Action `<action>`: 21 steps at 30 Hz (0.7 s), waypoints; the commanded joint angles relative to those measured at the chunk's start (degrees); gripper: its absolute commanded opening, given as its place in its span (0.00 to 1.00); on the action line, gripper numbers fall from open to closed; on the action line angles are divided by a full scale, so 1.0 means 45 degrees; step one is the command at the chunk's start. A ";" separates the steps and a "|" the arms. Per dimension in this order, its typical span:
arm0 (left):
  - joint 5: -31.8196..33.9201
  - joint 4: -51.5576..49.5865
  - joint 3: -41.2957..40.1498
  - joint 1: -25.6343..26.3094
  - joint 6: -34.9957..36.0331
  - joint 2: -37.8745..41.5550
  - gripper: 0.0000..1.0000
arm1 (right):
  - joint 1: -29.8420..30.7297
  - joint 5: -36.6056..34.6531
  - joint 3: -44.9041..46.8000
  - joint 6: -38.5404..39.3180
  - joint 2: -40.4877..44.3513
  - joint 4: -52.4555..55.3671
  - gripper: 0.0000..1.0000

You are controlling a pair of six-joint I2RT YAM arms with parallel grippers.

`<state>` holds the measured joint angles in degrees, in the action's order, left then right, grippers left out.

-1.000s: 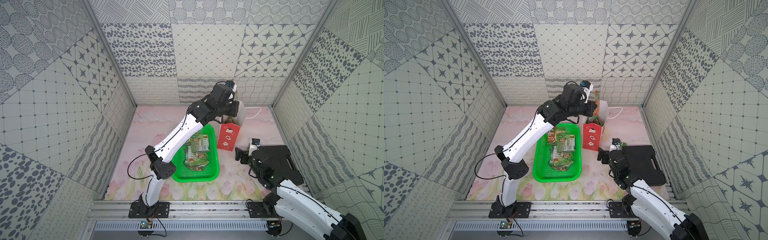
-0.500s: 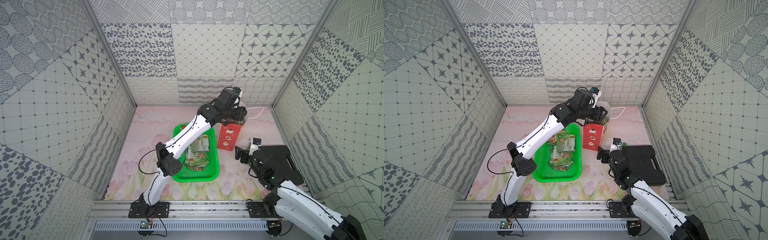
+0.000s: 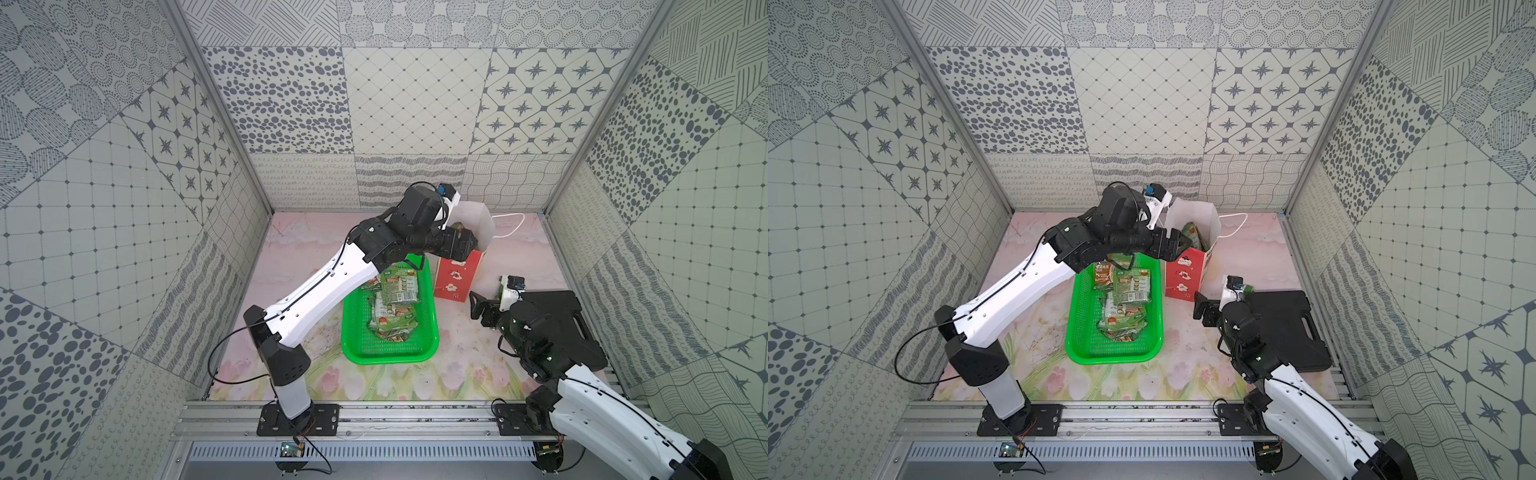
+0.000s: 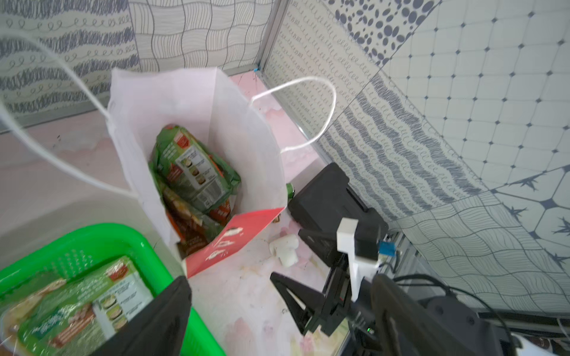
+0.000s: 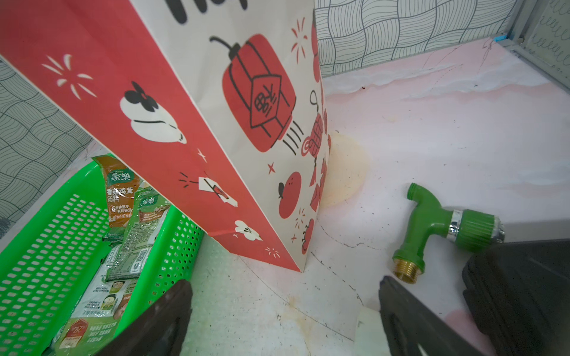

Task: Place the condiment packets inside the bag
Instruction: Place the condiment packet in the paper bag, then pick up the condiment packet from the storage box.

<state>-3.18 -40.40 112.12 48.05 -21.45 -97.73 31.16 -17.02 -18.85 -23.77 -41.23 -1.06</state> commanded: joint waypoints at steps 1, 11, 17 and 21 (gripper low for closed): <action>0.1564 0.1943 -0.4150 0.0123 -0.0353 0.2825 0.99 | 0.0044 0.0330 -0.0028 0.0106 0.0046 -0.0350 0.97; 0.2938 0.3630 -0.9908 -0.0603 -0.1600 0.5502 0.99 | 0.0063 0.1420 -0.0141 0.0272 -0.0297 -0.0659 0.97; 0.1841 0.3552 -1.1130 -0.2257 -0.2647 0.5024 0.99 | 0.0061 0.1878 -0.0247 0.0341 -0.0697 -0.0875 0.97; 0.0432 0.3751 -1.1302 -0.3279 -0.2992 0.4126 0.97 | 0.0069 0.2022 -0.0294 0.0354 -0.0787 -0.0895 0.97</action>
<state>4.95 -28.42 62.63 37.52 -30.06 -76.27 31.18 -9.26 -18.85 -23.07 -44.60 -2.02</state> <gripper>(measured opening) 0.982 0.967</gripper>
